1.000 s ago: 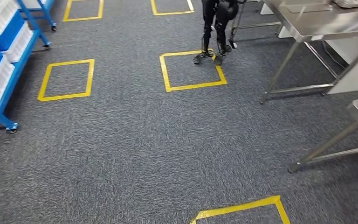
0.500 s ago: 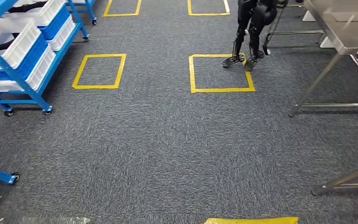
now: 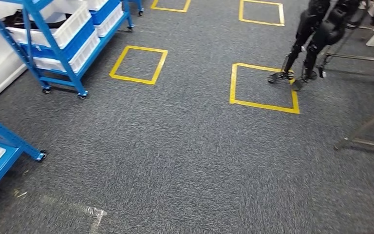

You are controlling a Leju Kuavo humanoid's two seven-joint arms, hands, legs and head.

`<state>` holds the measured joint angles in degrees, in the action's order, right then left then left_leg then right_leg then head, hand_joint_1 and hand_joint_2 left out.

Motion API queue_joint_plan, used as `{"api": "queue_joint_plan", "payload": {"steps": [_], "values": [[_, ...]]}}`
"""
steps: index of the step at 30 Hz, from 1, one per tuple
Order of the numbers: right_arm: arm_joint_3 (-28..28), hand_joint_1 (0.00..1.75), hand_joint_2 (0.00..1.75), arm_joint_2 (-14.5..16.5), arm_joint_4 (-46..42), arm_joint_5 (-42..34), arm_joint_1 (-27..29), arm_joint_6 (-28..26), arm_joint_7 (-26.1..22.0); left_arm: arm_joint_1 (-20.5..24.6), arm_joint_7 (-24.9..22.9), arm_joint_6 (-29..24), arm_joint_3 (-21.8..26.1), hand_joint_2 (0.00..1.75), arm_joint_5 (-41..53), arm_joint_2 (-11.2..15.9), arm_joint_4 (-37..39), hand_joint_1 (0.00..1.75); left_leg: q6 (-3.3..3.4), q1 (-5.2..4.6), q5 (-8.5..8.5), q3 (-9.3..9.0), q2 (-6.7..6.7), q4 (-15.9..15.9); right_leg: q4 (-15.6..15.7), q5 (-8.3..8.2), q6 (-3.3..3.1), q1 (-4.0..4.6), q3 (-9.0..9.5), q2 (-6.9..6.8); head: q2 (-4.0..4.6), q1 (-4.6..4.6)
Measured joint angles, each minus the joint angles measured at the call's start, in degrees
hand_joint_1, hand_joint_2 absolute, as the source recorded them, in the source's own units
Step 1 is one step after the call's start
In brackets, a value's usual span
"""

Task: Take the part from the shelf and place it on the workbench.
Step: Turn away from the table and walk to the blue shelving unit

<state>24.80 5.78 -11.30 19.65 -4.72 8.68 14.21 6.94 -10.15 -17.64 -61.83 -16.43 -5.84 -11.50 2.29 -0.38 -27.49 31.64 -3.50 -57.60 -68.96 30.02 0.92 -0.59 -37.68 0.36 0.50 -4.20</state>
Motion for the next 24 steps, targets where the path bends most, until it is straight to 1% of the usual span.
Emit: {"api": "queue_joint_plan", "payload": {"steps": [1, 2, 3, 4, 5, 6, 7, 8, 9, 10, 11, 12, 13, 14, 15, 16, 17, 18, 19, 20, 21, 22, 23, 24], "values": [[0.07, 0.00, 0.00, -0.01, 0.01, -0.03, -0.04, 0.10, 0.01, 0.00, 0.03, -0.01, 0.00, 0.00, -0.04, -0.03, 0.00, 0.00, -0.09, 0.00, -0.13, -0.11, -0.68, -0.03, 3.67, -1.97, -0.25, -0.02, 1.41, 1.19, 0.00, 0.00], [0.15, 0.00, 0.00, -0.01, 0.01, -0.05, -0.09, 0.18, 0.01, 0.06, 0.05, -0.03, 0.00, 0.00, -0.13, -0.07, 0.00, 0.00, -0.26, -0.04, -0.28, -0.08, -1.32, -0.18, 6.89, -3.16, -0.41, -0.09, 2.72, 2.40, 0.00, -0.03], [0.25, 0.00, 0.00, -0.01, 0.02, -0.07, -0.12, 0.26, -0.01, 0.12, 0.07, -0.08, 0.00, 0.00, -0.23, -0.10, 0.00, 0.00, -0.51, 0.01, -0.35, 0.07, -1.85, -0.28, 8.81, -3.60, -0.51, -0.08, 3.52, 3.34, 0.00, -0.05], [0.35, 0.00, 0.00, -0.01, 0.02, -0.09, -0.11, 0.30, -0.02, 0.12, 0.06, -0.13, 0.00, 0.00, -0.33, -0.12, 0.00, 0.00, -0.81, 0.11, -0.35, 0.31, -2.35, -0.31, 9.45, -3.33, -0.57, -0.04, 3.83, 3.76, 0.00, -0.08], [0.46, 0.00, 0.00, -0.01, 0.02, -0.11, -0.09, 0.32, -0.03, 0.15, 0.05, -0.19, 0.00, 0.00, -0.41, -0.12, 0.00, 0.00, -1.18, 0.17, -0.30, 0.52, -2.94, -0.33, 9.82, -3.28, -0.67, -0.06, 4.01, 3.45, 0.00, -0.08], [0.56, 0.00, 0.00, 0.01, -0.01, -0.13, -0.08, 0.33, -0.04, 0.11, 0.05, -0.24, 0.00, 0.00, -0.46, -0.10, 0.00, 0.00, -1.51, 0.29, -0.33, 0.66, -3.21, -0.31, 9.94, -3.38, -0.90, -0.17, 4.11, 2.86, 0.00, -0.04], [0.62, 0.00, 0.00, 0.01, -0.03, -0.14, -0.10, 0.33, -0.06, 0.07, 0.02, -0.27, -0.01, 0.00, -0.50, -0.08, 0.00, 0.00, -1.86, 0.24, -0.67, 0.88, -2.65, -0.74, 10.21, -3.44, -1.15, -0.34, 4.35, 2.33, 0.00, -0.15], [0.67, 0.00, 0.00, 0.03, -0.05, -0.15, -0.14, 0.34, -0.10, 0.09, -0.05, -0.30, -0.01, 0.00, -0.55, -0.05, 0.00, 0.00, -2.23, 0.19, -1.43, 1.46, -1.55, -2.02, 10.49, -3.48, -1.47, -0.53, 4.63, 1.73, 0.00, -0.41], [0.68, 0.00, 0.00, 0.05, -0.06, -0.16, -0.18, 0.34, -0.16, 0.13, -0.15, -0.33, -0.02, 0.00, -0.58, -0.02, 0.00, 0.00, -2.58, 0.21, -2.77, 2.67, -0.04, -4.58, 10.70, -3.44, -1.73, -0.61, 4.91, 1.02, 0.00, -0.65], [0.69, 0.00, 0.00, 0.04, -0.06, -0.17, -0.17, 0.34, -0.22, 0.23, -0.29, -0.35, -0.02, 0.00, -0.61, -0.01, 0.00, 0.00, -2.94, 0.24, -4.34, 4.38, 1.45, -8.06, 10.74, -3.30, -1.90, -0.53, 5.12, 0.29, 0.00, -0.92], [0.70, 0.00, 0.00, 0.03, -0.04, -0.17, -0.12, 0.34, -0.26, 0.37, -0.42, -0.39, -0.02, 0.00, -0.62, 0.00, 0.00, 0.00, -3.23, 0.38, -5.77, 6.31, 2.20, -11.75, 10.70, -3.14, -2.04, -0.49, 5.24, -0.58, 0.00, -1.06], [0.70, 0.00, 0.00, 0.00, -0.02, -0.18, -0.03, 0.34, -0.26, 0.54, -0.55, -0.42, -0.02, 0.00, -0.64, 0.01, 0.00, 0.00, -3.45, 0.46, -6.61, 7.83, 2.61, -14.64, 10.65, -2.99, -2.07, -0.45, 5.34, -1.47, 0.00, -1.04], [0.71, 0.00, 0.00, -0.04, -0.01, -0.18, 0.04, 0.34, -0.26, 0.63, -0.66, -0.44, -0.02, 0.00, -0.69, 0.02, 0.00, 0.00, -3.58, 0.51, -6.37, 8.35, 2.82, -15.59, 10.59, -2.82, -2.06, -0.44, 5.45, -2.29, 0.00, -1.05], [0.72, 0.00, 0.00, -0.07, 0.01, -0.18, 0.04, 0.35, -0.25, 0.62, -0.75, -0.45, -0.02, 0.00, -0.73, 0.04, 0.00, 0.00, -3.64, 0.54, -5.19, 7.84, 3.04, -14.60, 10.52, -2.65, -2.03, -0.44, 5.57, -3.01, 0.00, -1.04], [0.75, 0.00, 0.00, -0.08, 0.00, -0.18, 0.00, 0.37, -0.26, 0.52, -0.88, -0.44, -0.02, 0.00, -0.79, 0.07, 0.00, 0.00, -3.59, 0.54, -3.23, 6.31, 3.51, -11.64, 10.43, -2.46, -1.96, -0.44, 5.74, -3.63, 0.00, -1.06], [0.80, 0.00, 0.00, -0.08, -0.01, -0.18, -0.07, 0.41, -0.26, 0.38, -1.04, -0.42, -0.02, 0.00, -0.86, 0.11, 0.00, 0.00, -3.43, 0.47, -1.39, 4.39, 4.69, -7.77, 10.33, -2.27, -1.82, -0.40, 5.91, -4.16, 0.00, -1.06], [0.86, 0.00, 0.00, -0.08, -0.02, -0.18, -0.14, 0.47, -0.26, 0.29, -1.24, -0.39, -0.02, 0.00, -0.92, 0.14, 0.00, 0.00, -3.16, 0.20, -0.22, 2.70, 5.96, -4.27, 10.18, -2.06, -1.60, -0.25, 6.01, -4.63, 0.00, -1.07], [0.92, 0.00, 0.00, -0.08, -0.02, -0.18, -0.17, 0.54, -0.26, 0.24, -1.43, -0.36, -0.02, 0.00, -1.00, 0.17, 0.00, 0.00, -2.76, -0.04, 0.41, 1.57, 6.95, -1.81, 10.12, -1.92, -1.32, -0.08, 6.08, -5.14, 0.00, -1.01], [0.98, 0.00, 0.00, -0.08, -0.02, -0.18, -0.17, 0.61, -0.25, 0.21, -1.58, -0.35, -0.02, 0.00, -1.10, 0.19, 0.00, 0.00, -2.35, -0.26, 0.39, 1.17, 7.47, -0.68, 10.12, -1.82, -1.04, 0.08, 6.11, -5.70, 0.00, -0.94], [1.05, 0.00, 0.00, -0.08, -0.03, -0.18, -0.19, 0.65, -0.24, 0.16, -1.68, -0.36, -0.02, 0.00, -1.22, 0.19, 0.00, 0.00, -1.98, -0.42, 0.34, 1.24, 7.08, -0.43, 10.16, -1.77, -0.78, 0.23, 6.16, -6.33, 0.00, -0.88], [1.11, 0.00, 0.00, -0.08, -0.04, -0.19, -0.22, 0.67, -0.23, 0.11, -1.72, -0.36, -0.02, 0.00, -1.36, 0.20, 0.00, 0.00, -1.57, -0.27, 0.52, 1.28, 6.40, -0.34, 10.21, -1.67, -0.48, 0.24, 6.24, -6.73, 0.00, -0.83], [1.16, 0.00, 0.00, -0.08, -0.06, -0.19, -0.28, 0.73, -0.22, 0.06, -1.74, -0.36, -0.02, 0.00, -1.47, 0.20, 0.00, 0.00, -1.27, -0.13, 0.70, 1.22, 5.78, -0.11, 9.98, -1.38, -0.17, 0.18, 6.26, -6.14, 0.00, -0.81], [1.20, 0.00, 0.00, -0.08, -0.08, -0.20, -0.35, 0.82, -0.21, 0.06, -1.78, -0.33, -0.02, 0.00, -1.56, 0.20, 0.00, 0.00, -0.96, 0.04, 0.89, 1.12, 5.23, 0.10, 9.04, -0.64, 0.14, 0.08, 5.93, -4.83, 0.00, -0.71], [1.22, 0.00, 0.00, -0.08, -0.08, -0.20, -0.38, 0.95, -0.20, 0.10, -1.83, -0.30, -0.02, 0.00, -1.60, 0.19, 0.00, 0.00, -0.66, 0.22, 1.05, 0.96, 4.71, 0.27, 6.94, 0.67, 0.42, -0.05, 5.01, -3.17, 0.00, -0.60]]}}
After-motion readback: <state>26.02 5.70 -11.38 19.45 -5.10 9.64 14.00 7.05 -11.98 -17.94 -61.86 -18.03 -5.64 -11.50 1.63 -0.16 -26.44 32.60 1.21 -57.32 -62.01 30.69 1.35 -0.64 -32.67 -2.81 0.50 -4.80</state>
